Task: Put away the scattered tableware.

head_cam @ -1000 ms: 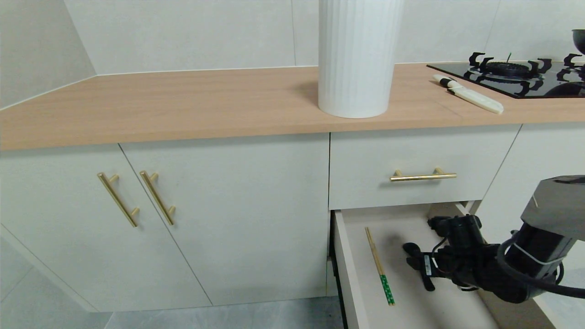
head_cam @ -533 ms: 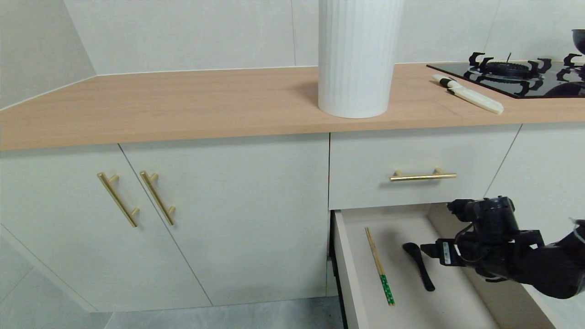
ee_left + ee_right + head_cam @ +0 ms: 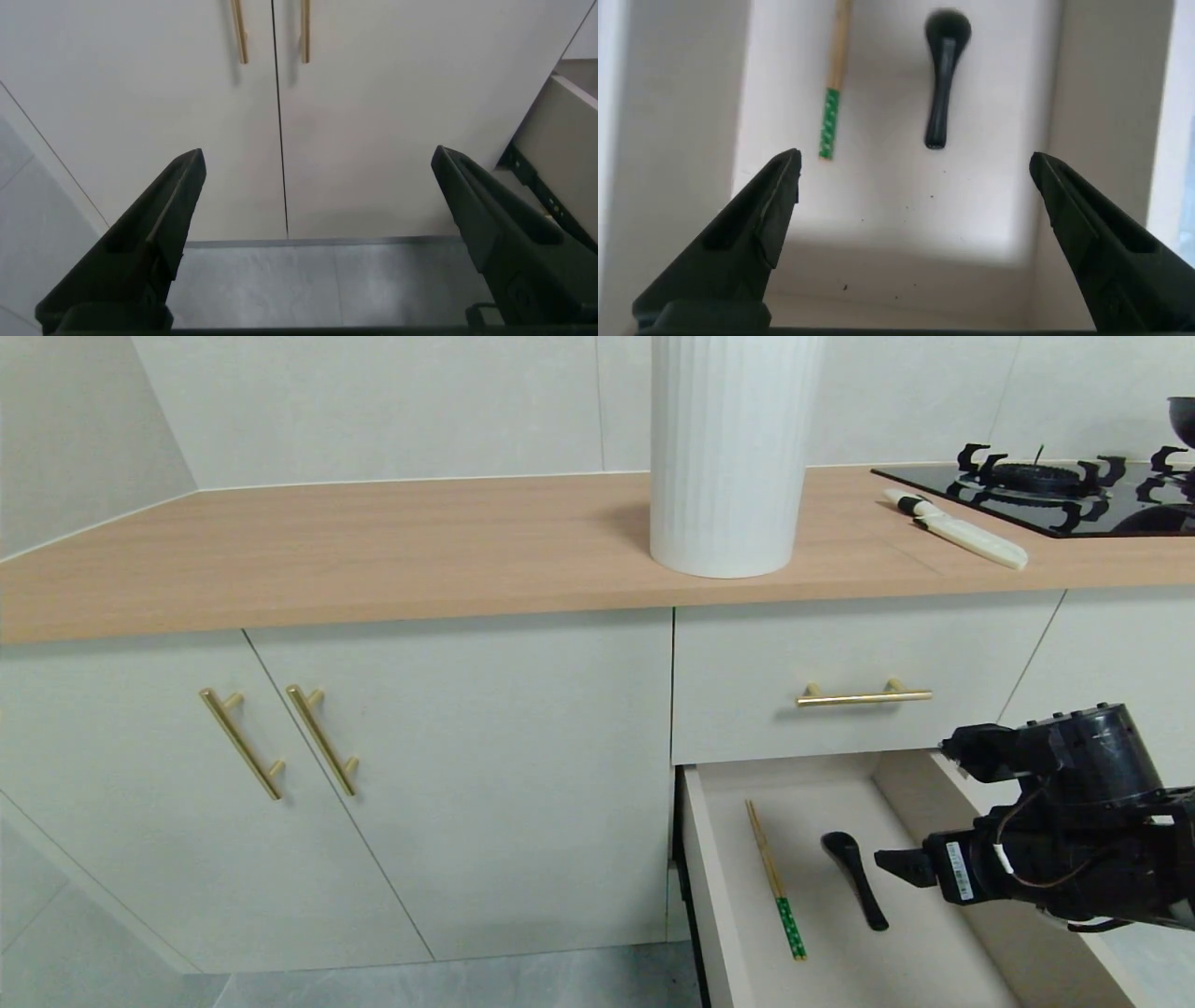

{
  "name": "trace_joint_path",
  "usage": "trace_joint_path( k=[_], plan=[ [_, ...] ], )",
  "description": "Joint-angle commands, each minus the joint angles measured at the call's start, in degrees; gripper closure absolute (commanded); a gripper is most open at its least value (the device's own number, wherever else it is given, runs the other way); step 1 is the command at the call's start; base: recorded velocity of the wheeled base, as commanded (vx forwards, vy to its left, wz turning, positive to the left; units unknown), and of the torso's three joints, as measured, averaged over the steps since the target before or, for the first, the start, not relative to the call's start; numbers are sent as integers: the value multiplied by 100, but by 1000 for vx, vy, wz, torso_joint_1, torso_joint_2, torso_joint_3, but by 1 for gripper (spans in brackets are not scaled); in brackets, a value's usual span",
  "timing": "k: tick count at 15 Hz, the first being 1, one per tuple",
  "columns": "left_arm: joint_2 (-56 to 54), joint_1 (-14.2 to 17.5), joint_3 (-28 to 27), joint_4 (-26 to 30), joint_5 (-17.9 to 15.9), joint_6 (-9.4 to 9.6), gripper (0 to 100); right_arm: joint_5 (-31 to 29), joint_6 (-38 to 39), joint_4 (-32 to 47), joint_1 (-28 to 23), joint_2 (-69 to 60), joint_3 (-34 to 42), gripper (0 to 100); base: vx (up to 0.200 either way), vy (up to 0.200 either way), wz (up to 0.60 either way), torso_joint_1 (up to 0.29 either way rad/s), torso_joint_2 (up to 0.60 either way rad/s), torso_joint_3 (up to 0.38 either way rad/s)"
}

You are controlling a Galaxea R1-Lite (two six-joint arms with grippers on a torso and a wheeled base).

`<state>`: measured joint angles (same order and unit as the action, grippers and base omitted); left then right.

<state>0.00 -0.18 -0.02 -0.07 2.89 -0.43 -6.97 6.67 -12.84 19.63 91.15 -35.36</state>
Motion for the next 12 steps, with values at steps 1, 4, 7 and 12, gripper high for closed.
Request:
trace_joint_path(
  k=[1, 4, 7, 12],
  plan=[
    [0, 1, 2, -1, 1, -1, 0, 3, -8, 18, 24, -229, 12, 0, 0, 0, 0, 0, 0, 0],
    [0, 1, 2, -1, 1, -10, 0, 3, -60, 71, 76, -361, 47, 0, -133, 0, 0, 5, 2, 0],
    [0, 1, 2, -1, 1, -10, 0, -6, -69, 194, 85, -396, 47, 0, -200, 0, 0, 4, 2, 4],
    [0, 1, 2, -1, 1, -10, 0, -6, -157, 203, 94, -449, 74, 0, -200, 0, 0, 1, 2, 2]
  ],
)
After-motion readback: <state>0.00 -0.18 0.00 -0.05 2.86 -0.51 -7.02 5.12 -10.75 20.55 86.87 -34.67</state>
